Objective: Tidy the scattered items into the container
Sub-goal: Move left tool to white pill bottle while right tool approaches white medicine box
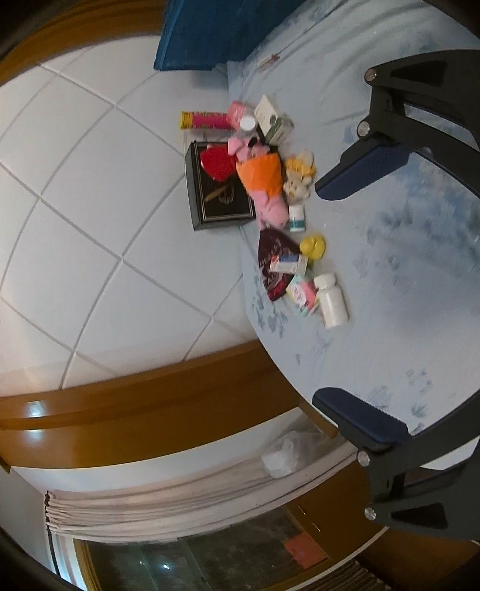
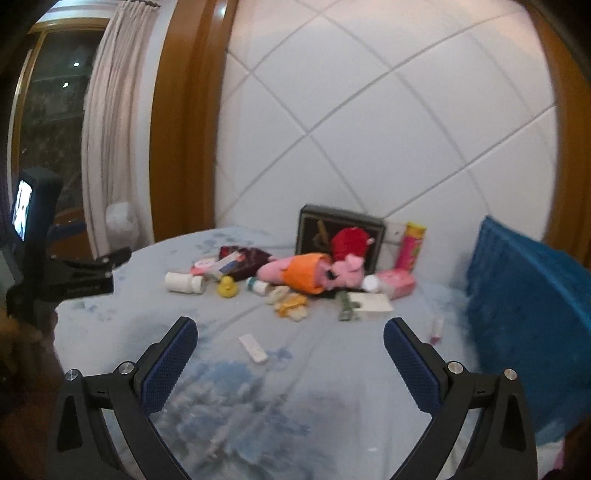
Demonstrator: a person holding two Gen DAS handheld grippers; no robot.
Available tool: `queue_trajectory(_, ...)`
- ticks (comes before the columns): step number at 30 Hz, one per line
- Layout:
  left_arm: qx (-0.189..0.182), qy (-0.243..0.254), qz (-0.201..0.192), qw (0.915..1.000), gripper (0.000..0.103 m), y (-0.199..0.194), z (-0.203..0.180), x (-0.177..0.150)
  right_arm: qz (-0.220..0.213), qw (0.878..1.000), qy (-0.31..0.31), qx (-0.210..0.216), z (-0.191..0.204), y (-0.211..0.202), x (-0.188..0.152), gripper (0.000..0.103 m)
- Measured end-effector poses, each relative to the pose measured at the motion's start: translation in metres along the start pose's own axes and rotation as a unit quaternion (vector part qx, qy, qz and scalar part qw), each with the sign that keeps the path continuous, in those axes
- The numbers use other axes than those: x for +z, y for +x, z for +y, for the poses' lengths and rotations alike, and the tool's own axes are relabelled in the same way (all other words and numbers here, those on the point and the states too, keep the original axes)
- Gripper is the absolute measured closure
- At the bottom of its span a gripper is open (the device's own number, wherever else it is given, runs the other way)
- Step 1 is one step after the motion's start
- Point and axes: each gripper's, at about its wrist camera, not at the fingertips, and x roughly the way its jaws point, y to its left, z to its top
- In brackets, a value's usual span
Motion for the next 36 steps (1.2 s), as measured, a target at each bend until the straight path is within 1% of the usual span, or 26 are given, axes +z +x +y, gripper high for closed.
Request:
queue_trajectory(4, -0.013, 0.005, 0.005, 0.9999, 0.0, 0.028, 0.026, 0.01, 0.031, 0.999, 0.02, 0.006, 0.001, 0.032, -0.004, 0.001)
queue_trajectory(6, -0.011, 0.011, 0.007, 0.9998, 0.0, 0.039, 0.018, 0.004, 0.044, 0.999, 0.024, 0.011, 0.001, 0.047, -0.009, 0.001)
queue_trajectory(8, -0.014, 0.017, 0.016, 0.9996, 0.0, 0.048, 0.013, -0.003, 0.055, 0.998, 0.014, 0.016, 0.004, 0.062, -0.012, 0.001)
queue_trajectory(11, -0.019, 0.022, 0.032, 0.999, 0.0, 0.061, 0.008, -0.015, 0.072, 0.997, -0.001, 0.04, 0.006, 0.088, -0.017, 0.001)
queue_trajectory(13, -0.02, 0.024, 0.032, 0.999, 0.0, 0.069, 0.003, -0.021, 0.084, 0.995, -0.016, 0.058, 0.009, 0.106, -0.022, 0.001)
queue_trajectory(16, -0.022, 0.039, 0.043, 0.998, 0.0, 0.079, 0.002, -0.027, 0.094, 0.991, -0.031, 0.091, 0.011, 0.133, -0.025, 0.001)
queue_trajectory(18, -0.032, 0.047, 0.05, 0.9972, 0.0, 0.089, 0.004, -0.028, 0.093, 0.988, -0.047, 0.115, 0.013, 0.147, -0.026, 0.001)
queue_trajectory(20, -0.059, 0.07, 0.083, 0.9923, 0.0, 0.105, 0.007, -0.028, 0.109, 0.982, -0.068, 0.137, 0.019, 0.164, -0.03, 0.001)
queue_trajectory(21, -0.07, 0.089, 0.104, 0.9881, 0.0, 0.114, 0.008, -0.029, 0.119, 0.979, -0.077, 0.148, 0.022, 0.173, -0.032, 0.001)
queue_trajectory(22, -0.078, 0.113, 0.131, 0.9819, 0.0, 0.123, 0.01, -0.033, 0.127, 0.976, -0.084, 0.159, 0.025, 0.18, -0.034, 0.001)
queue_trajectory(23, -0.084, 0.126, 0.14, 0.9785, 0.0, 0.131, 0.012, -0.035, 0.133, 0.973, -0.09, 0.168, 0.028, 0.186, -0.037, 0.001)
queue_trajectory(25, -0.08, 0.137, 0.13, 0.9788, 0.0, 0.153, 0.017, -0.035, 0.15, 0.968, -0.103, 0.172, 0.032, 0.203, -0.043, 0.003)
queue_trajectory(26, -0.085, 0.133, 0.126, 0.9793, 0.0, 0.163, 0.018, -0.036, 0.161, 0.967, -0.098, 0.172, 0.032, 0.213, -0.045, 0.005)
queue_trajectory(27, -0.094, 0.126, 0.12, 0.9802, 0.0, 0.171, 0.017, -0.038, 0.173, 0.966, -0.089, 0.172, 0.031, 0.223, -0.048, 0.012)
queue_trajectory(28, -0.102, 0.126, 0.117, 0.9798, 0.0, 0.179, 0.017, -0.039, 0.186, 0.964, -0.079, 0.172, 0.03, 0.234, -0.05, 0.022)
queue_trajectory(30, -0.12, 0.126, 0.108, 0.9787, 0.0, 0.191, 0.014, -0.043, 0.205, 0.962, -0.066, 0.166, 0.027, 0.252, -0.055, 0.029)
queue_trajectory(33, -0.135, 0.149, 0.1, 0.9744, 0.0, 0.21, 0.017, -0.044, 0.217, 0.963, -0.061, 0.15, 0.028, 0.275, -0.062, 0.029)
queue_trajectory(36, -0.156, 0.168, 0.1, 0.9683, 0.0, 0.231, 0.021, -0.05, 0.237, 0.957, -0.073, 0.149, 0.035, 0.295, -0.071, 0.029)
